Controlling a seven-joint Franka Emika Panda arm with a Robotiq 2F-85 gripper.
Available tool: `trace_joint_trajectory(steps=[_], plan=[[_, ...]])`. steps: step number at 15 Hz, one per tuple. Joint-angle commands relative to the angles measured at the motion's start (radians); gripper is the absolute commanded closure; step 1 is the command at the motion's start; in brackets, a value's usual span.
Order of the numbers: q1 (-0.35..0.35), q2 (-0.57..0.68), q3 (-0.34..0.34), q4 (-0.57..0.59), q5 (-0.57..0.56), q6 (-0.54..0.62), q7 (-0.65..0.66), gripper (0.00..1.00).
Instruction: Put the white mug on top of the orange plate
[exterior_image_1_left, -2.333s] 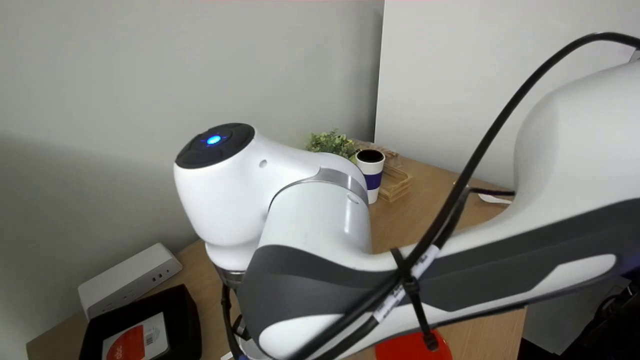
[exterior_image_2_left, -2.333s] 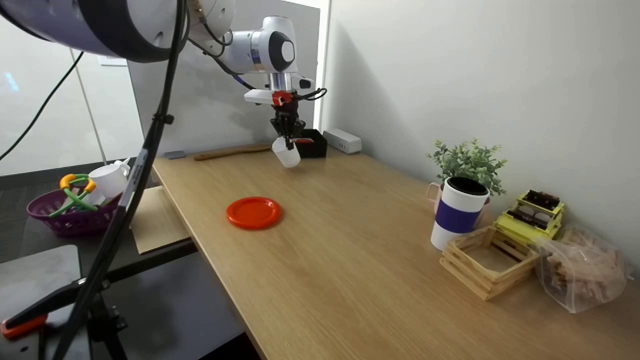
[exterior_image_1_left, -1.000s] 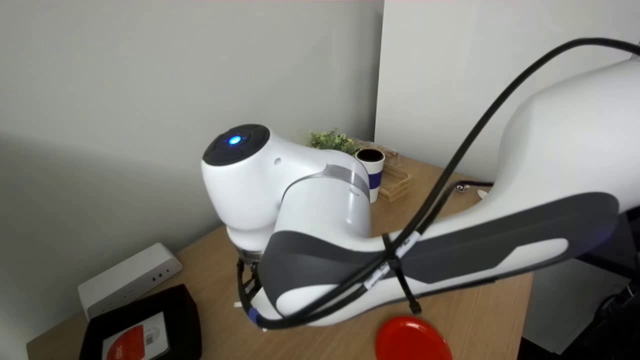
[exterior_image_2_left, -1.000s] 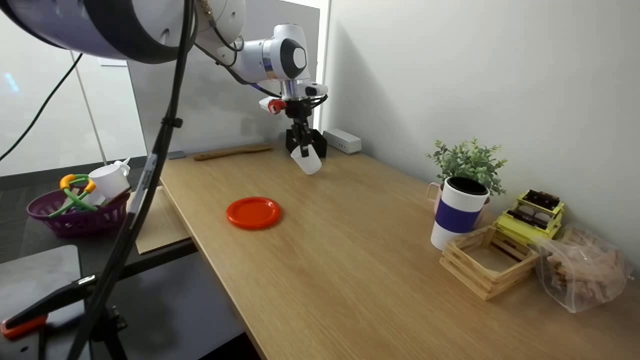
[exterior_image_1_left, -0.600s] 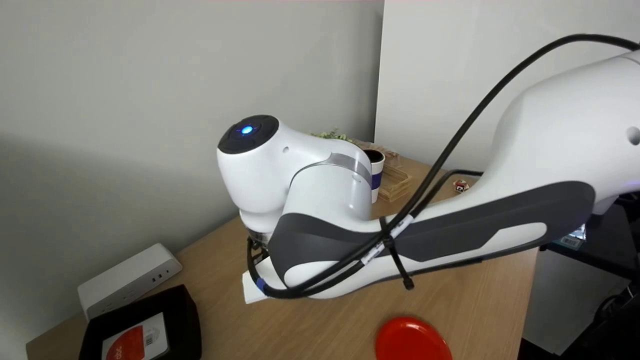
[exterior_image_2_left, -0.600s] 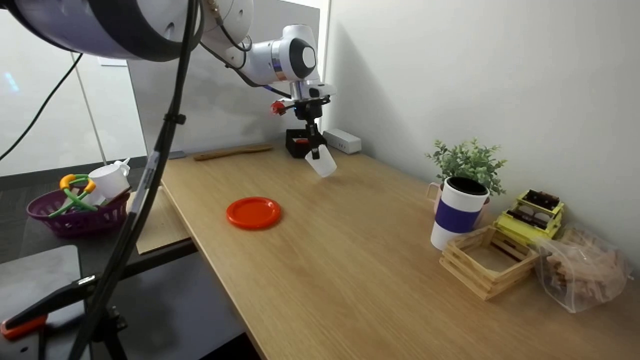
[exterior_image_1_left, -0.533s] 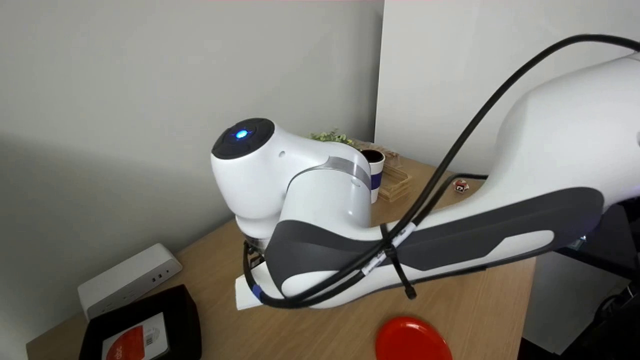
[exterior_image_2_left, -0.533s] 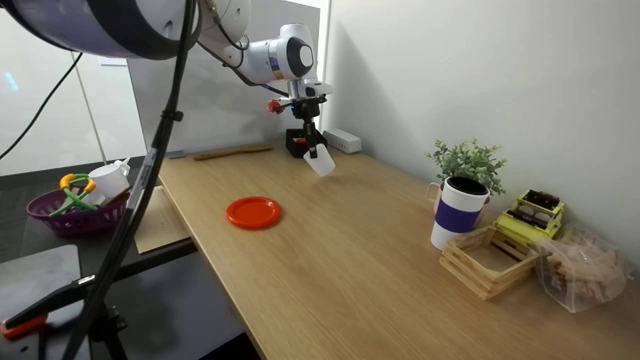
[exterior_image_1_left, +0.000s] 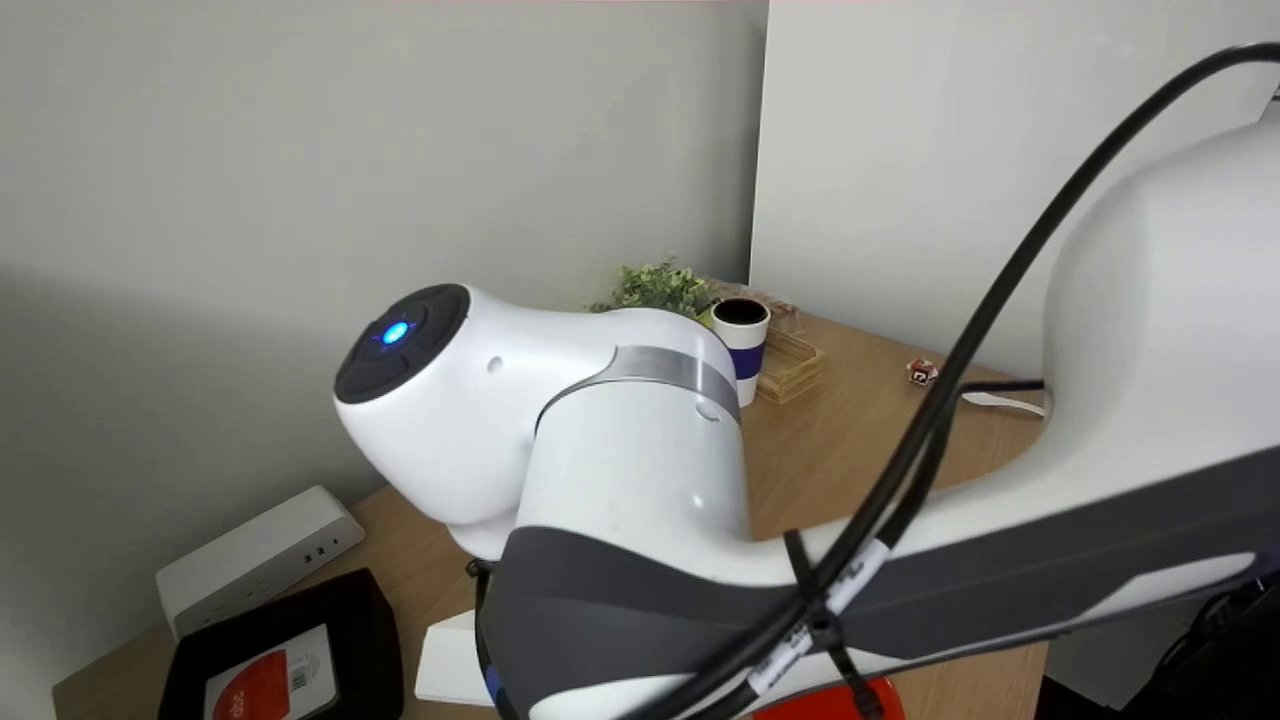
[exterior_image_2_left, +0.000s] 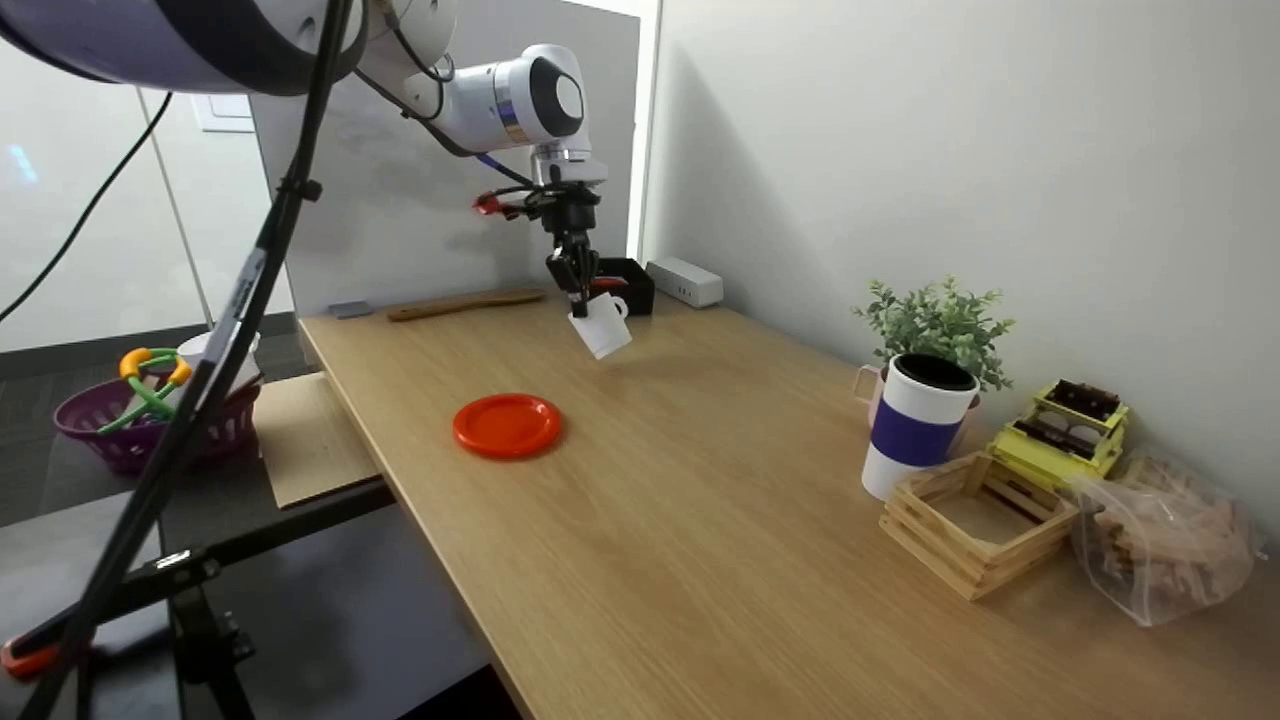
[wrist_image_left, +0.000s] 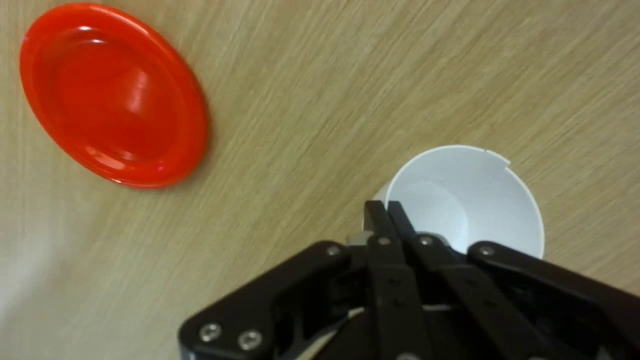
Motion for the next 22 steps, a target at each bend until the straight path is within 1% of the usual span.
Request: trace_joint_trajectory(steps=[1, 7, 8, 9, 10, 11, 16, 20, 21, 22], plan=[[-0.009, -0.083, -0.015, -0.102, 0.017, -0.009, 0.184, 1.0], [-0.013, -0.155, -0.03, -0.21, 0.016, 0.005, 0.503, 1.0], [-0.013, -0.169, -0.028, -0.238, 0.015, 0.003, 0.531, 1.0], [-0.019, -0.188, -0.016, -0.273, 0.015, 0.014, 0.516, 1.0], [-0.027, -0.207, -0.002, -0.312, 0.013, 0.038, 0.471, 1.0], [-0.031, -0.227, 0.013, -0.356, -0.013, 0.083, 0.349, 1.0], [-0.027, -0.311, 0.006, -0.551, -0.072, 0.206, 0.128, 1.0], [-0.026, -0.388, 0.004, -0.715, -0.128, 0.266, -0.041, 1.0], [-0.018, -0.288, -0.009, -0.556, -0.096, 0.211, 0.029, 1.0], [-0.018, -0.296, -0.009, -0.574, -0.099, 0.214, 0.023, 0.99]])
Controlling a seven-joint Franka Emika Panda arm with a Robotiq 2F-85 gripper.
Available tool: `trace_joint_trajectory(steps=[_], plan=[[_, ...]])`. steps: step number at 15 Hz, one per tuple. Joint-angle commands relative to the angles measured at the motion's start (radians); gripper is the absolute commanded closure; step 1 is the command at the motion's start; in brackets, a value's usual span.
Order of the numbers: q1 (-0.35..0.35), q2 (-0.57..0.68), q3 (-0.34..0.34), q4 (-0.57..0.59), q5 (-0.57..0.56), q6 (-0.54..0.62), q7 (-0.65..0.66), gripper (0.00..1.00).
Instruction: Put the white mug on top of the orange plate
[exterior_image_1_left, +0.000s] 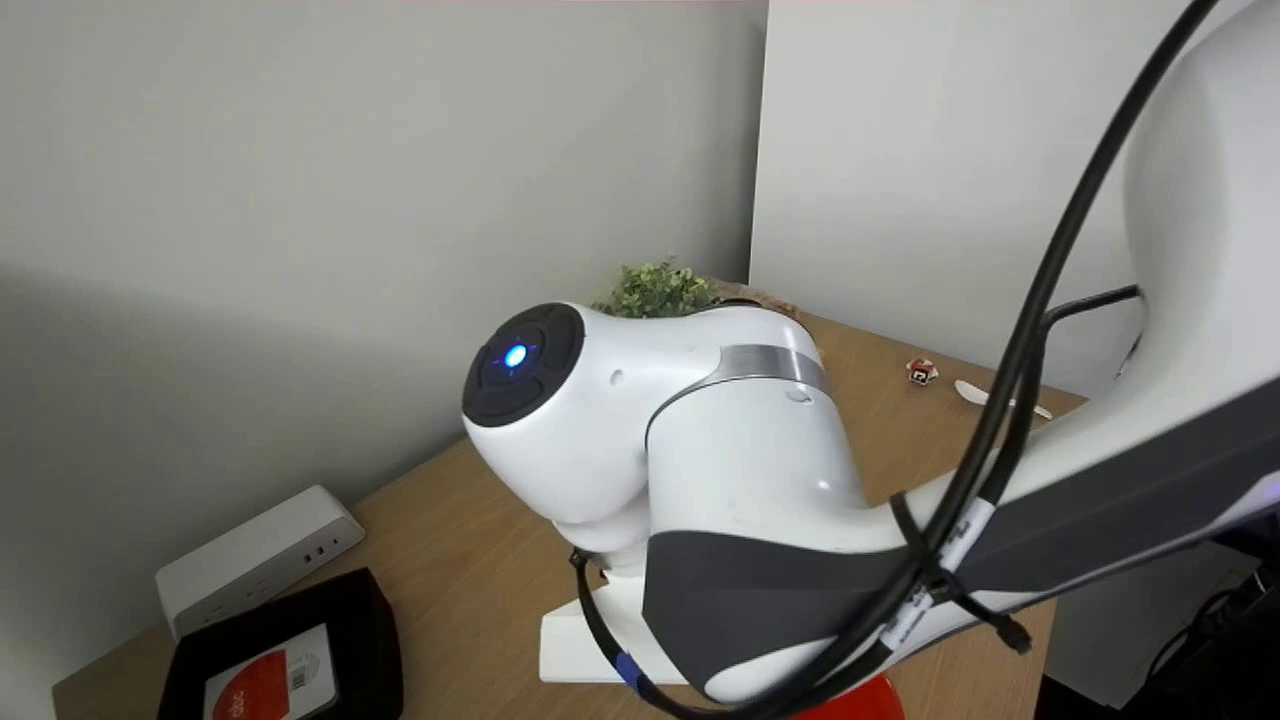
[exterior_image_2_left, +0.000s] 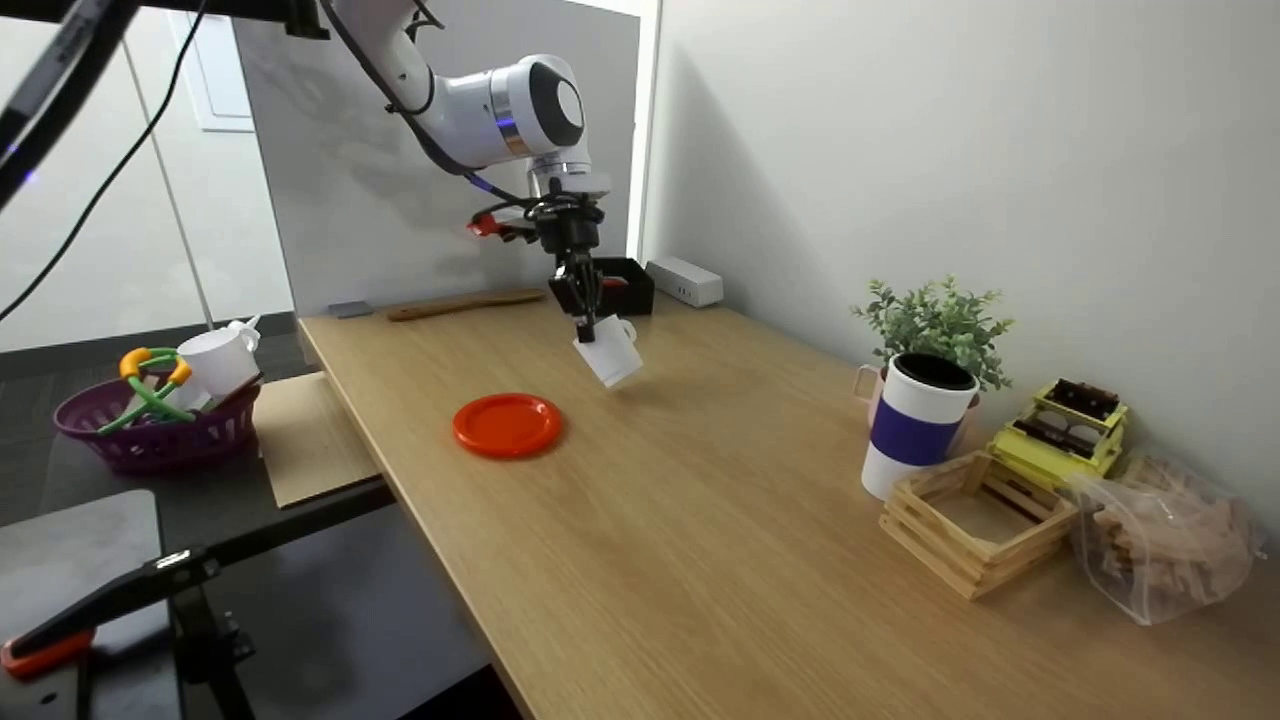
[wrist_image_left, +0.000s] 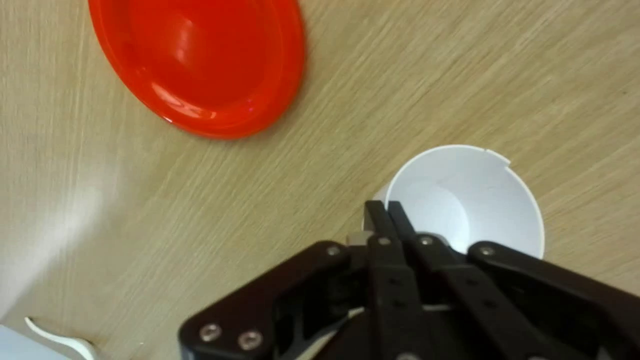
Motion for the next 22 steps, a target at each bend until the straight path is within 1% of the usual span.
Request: trace_joint_trajectory(steps=[1, 6, 9, 11, 12, 14, 17, 22], plan=[[0.0, 0.0, 0.0, 0.001, 0.0, 0.0, 0.003, 0.99], [0.001, 0.003, 0.0, 0.005, 0.0, 0.0, 0.004, 1.0], [0.005, -0.027, 0.002, -0.025, -0.001, -0.043, -0.01, 1.0], [0.003, -0.061, 0.009, -0.067, -0.008, -0.076, -0.06, 1.0], [0.005, -0.074, 0.006, -0.079, -0.008, -0.089, -0.061, 1.0], [0.001, -0.104, 0.009, -0.112, -0.022, -0.094, -0.128, 1.0], [-0.012, -0.15, 0.015, -0.158, -0.06, -0.073, -0.3, 1.0], [-0.045, -0.204, 0.026, -0.235, -0.074, 0.053, -0.552, 1.0]])
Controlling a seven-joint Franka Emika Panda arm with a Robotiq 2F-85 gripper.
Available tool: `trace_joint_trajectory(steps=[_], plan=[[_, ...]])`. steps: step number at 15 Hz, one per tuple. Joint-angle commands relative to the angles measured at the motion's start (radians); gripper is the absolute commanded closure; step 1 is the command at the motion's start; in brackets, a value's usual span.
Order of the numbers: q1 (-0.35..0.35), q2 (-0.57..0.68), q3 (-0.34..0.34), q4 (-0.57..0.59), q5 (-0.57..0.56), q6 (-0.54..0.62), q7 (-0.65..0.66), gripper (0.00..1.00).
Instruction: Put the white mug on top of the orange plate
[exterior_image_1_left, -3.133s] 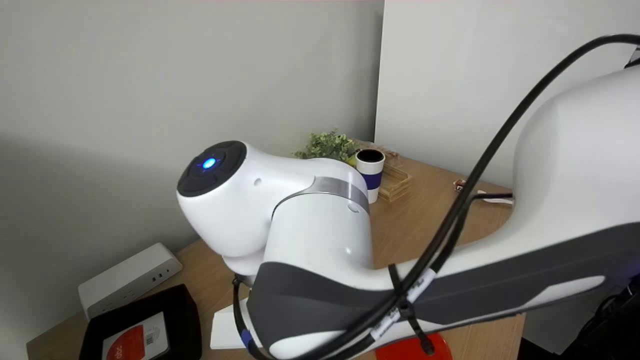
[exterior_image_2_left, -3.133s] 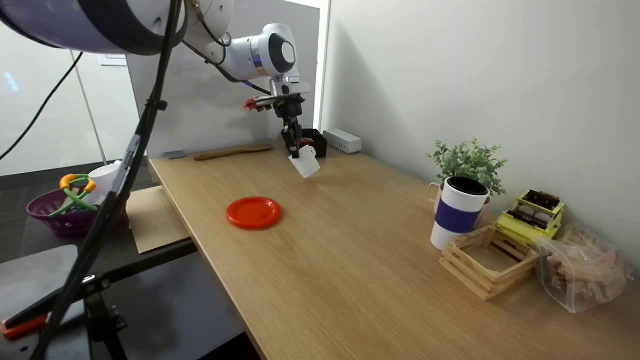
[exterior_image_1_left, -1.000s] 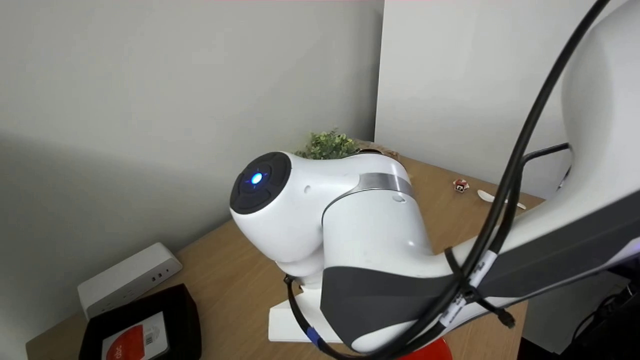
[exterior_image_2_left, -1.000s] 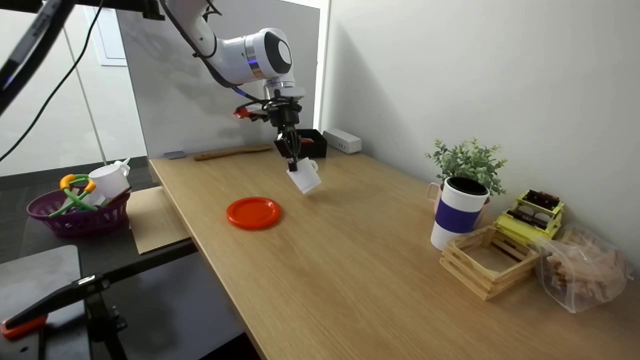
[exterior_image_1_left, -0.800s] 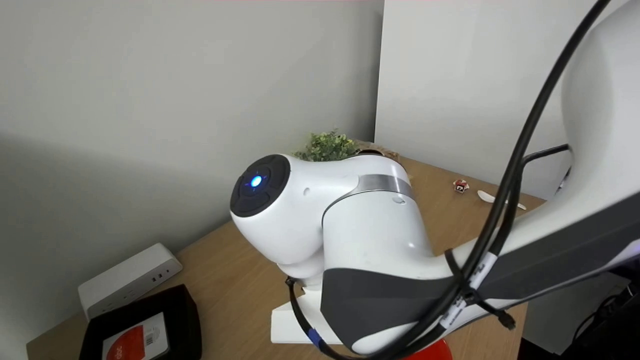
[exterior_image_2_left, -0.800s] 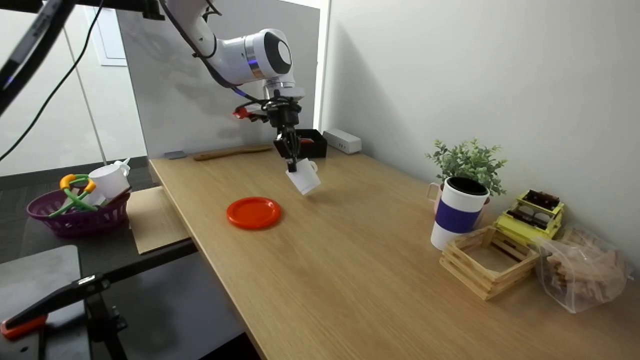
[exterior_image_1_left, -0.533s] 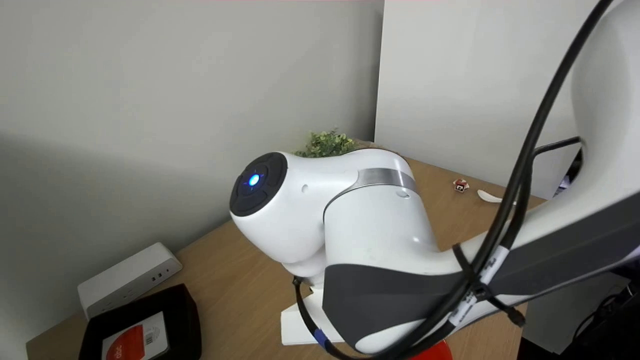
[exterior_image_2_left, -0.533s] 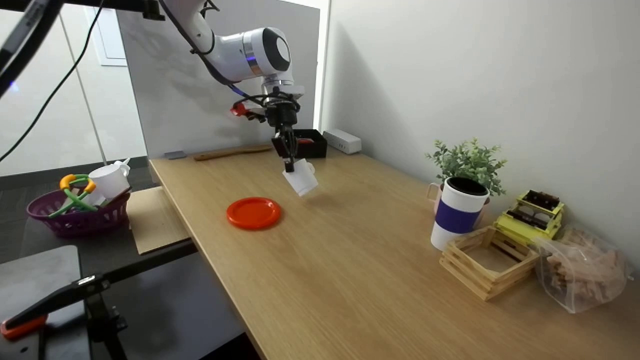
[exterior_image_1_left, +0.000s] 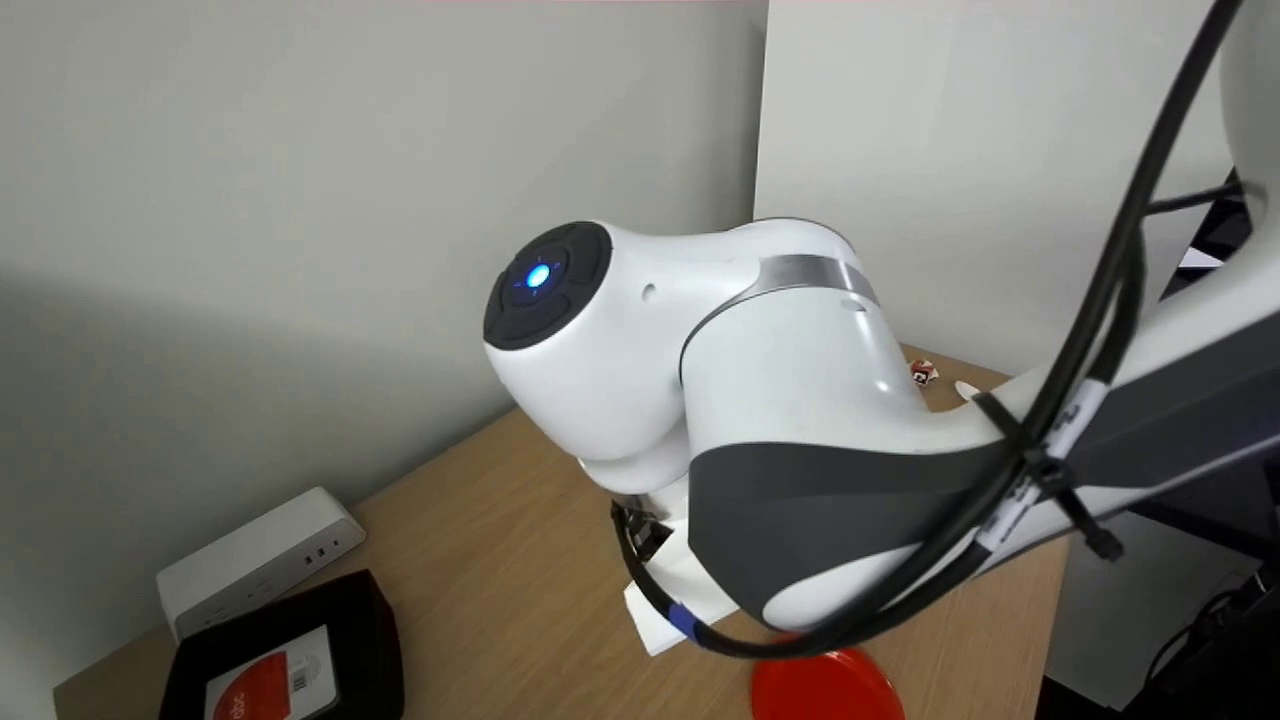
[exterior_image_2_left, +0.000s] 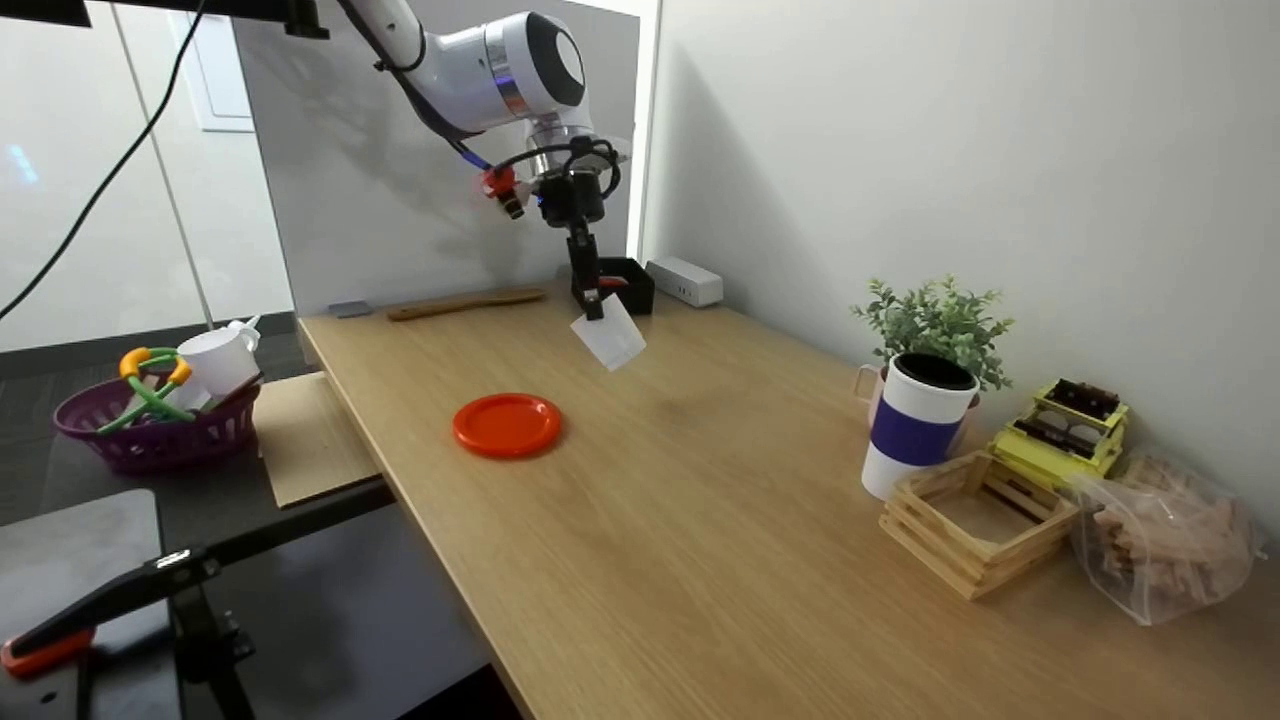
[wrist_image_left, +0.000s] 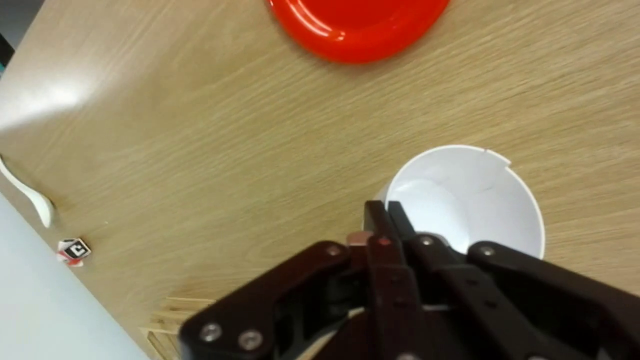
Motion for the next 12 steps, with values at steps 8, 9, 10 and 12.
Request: trace_joint_trajectory(steps=[8, 9, 10, 12], plan=[[-0.05, -0.027, 0.026, -0.111, 0.008, 0.253, -0.328, 0.99], [-0.049, -0.026, 0.025, -0.111, 0.008, 0.253, -0.325, 0.99], [-0.049, -0.026, 0.025, -0.11, 0.008, 0.252, -0.324, 0.99], [-0.047, -0.026, 0.026, -0.108, 0.008, 0.252, -0.323, 1.0]])
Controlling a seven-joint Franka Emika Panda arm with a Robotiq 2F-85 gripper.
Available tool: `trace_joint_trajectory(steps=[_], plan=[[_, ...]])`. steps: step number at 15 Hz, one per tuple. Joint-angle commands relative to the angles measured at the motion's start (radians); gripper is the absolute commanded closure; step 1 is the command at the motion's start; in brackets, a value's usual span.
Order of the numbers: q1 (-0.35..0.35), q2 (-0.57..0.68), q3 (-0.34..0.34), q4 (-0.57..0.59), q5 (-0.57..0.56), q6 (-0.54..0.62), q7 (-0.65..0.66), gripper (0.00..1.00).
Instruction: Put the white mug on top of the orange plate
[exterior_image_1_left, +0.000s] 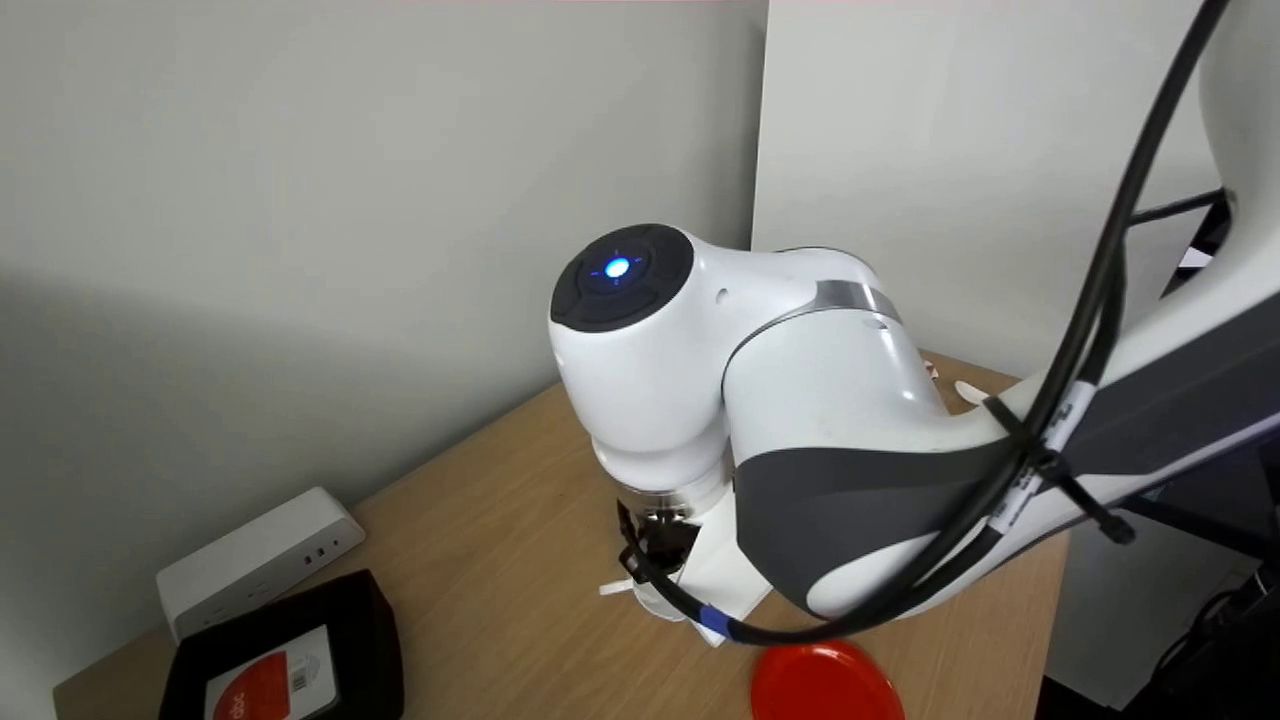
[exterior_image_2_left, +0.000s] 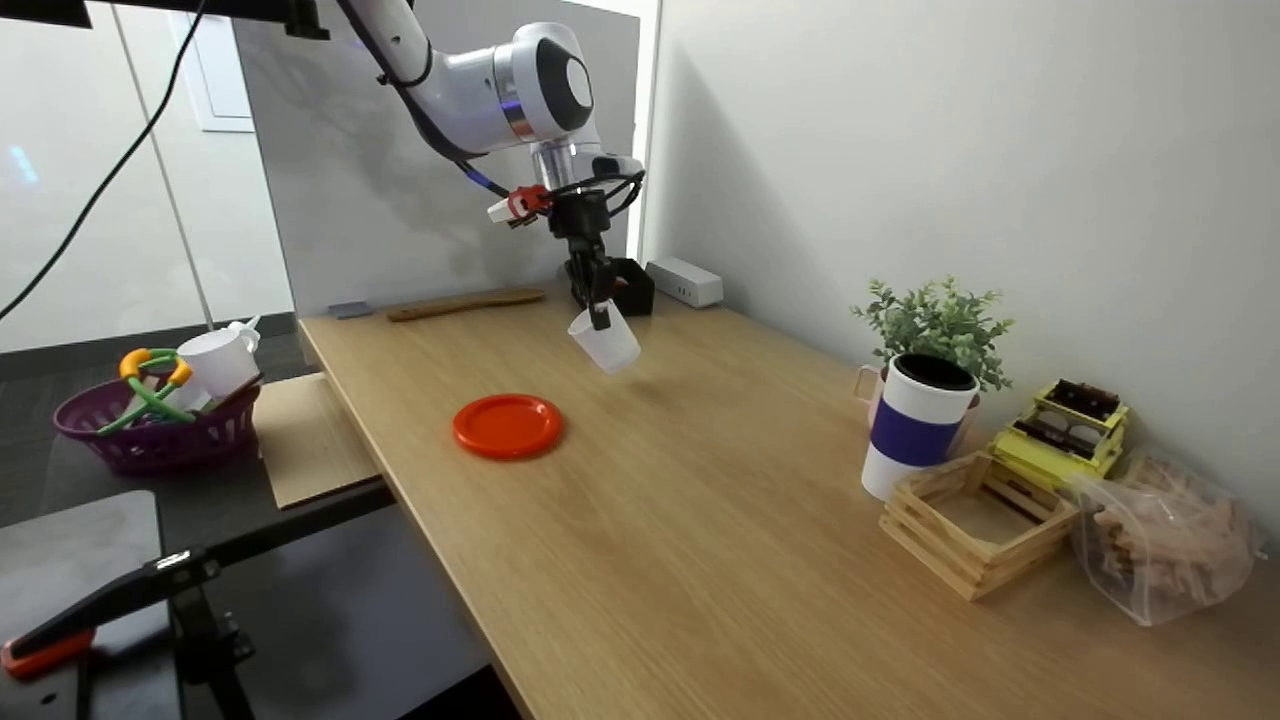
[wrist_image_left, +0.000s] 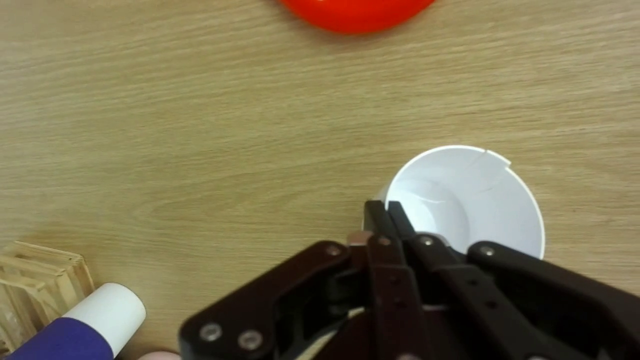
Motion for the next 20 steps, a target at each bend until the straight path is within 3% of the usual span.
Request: trace_joint_trajectory(steps=[1, 10, 20], plan=[[0.001, 0.0, 0.004, 0.006, 0.023, -0.027, -0.026, 1.0], [-0.027, -0.058, 0.067, -0.054, 0.116, -0.171, -0.222, 1.0], [-0.125, -0.157, 0.133, -0.14, 0.235, -0.253, -0.65, 1.0]])
